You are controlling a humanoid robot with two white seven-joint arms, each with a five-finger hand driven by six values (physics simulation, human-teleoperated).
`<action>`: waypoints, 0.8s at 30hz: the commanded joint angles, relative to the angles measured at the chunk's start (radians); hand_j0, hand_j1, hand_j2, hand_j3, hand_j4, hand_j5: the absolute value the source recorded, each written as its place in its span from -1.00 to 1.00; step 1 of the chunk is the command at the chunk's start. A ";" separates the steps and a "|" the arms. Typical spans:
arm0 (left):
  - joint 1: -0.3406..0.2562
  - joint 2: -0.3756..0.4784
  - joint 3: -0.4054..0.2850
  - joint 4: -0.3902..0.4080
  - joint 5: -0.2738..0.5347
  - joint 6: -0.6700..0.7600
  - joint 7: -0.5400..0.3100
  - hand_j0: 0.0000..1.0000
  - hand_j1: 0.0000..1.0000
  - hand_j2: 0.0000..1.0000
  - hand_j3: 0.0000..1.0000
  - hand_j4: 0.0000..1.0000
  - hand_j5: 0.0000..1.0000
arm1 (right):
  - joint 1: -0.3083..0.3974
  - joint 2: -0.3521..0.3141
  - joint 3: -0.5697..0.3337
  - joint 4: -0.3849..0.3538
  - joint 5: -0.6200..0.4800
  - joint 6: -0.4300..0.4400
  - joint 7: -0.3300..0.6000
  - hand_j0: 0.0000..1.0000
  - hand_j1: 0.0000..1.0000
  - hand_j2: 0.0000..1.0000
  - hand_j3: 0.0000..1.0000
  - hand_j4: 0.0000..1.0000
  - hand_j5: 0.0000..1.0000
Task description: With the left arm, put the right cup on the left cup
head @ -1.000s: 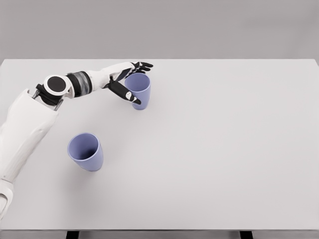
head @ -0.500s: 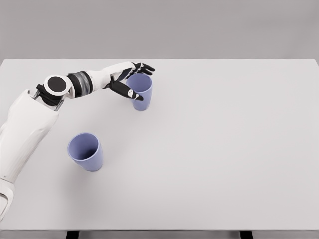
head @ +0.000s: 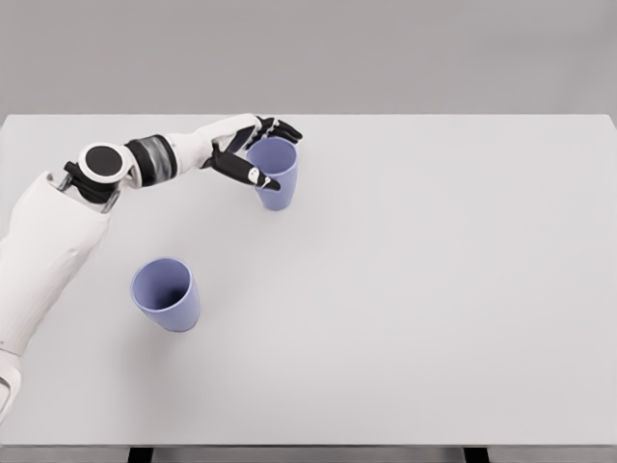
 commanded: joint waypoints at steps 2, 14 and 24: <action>0.002 0.028 0.000 -0.036 0.035 -0.001 0.000 0.45 0.45 0.45 0.45 0.45 0.45 | 0.000 0.000 0.000 0.000 0.000 0.000 0.000 1.00 1.00 1.00 1.00 1.00 1.00; 0.009 0.106 -0.005 -0.125 0.113 -0.001 0.000 0.45 0.45 0.45 0.45 0.45 0.45 | 0.000 0.000 0.000 0.000 0.000 0.000 0.000 1.00 1.00 1.00 1.00 1.00 1.00; 0.046 0.195 -0.005 -0.257 0.167 0.001 0.000 0.45 0.45 0.45 0.45 0.45 0.45 | 0.000 0.000 0.000 0.000 0.000 -0.002 0.000 1.00 1.00 1.00 1.00 1.00 1.00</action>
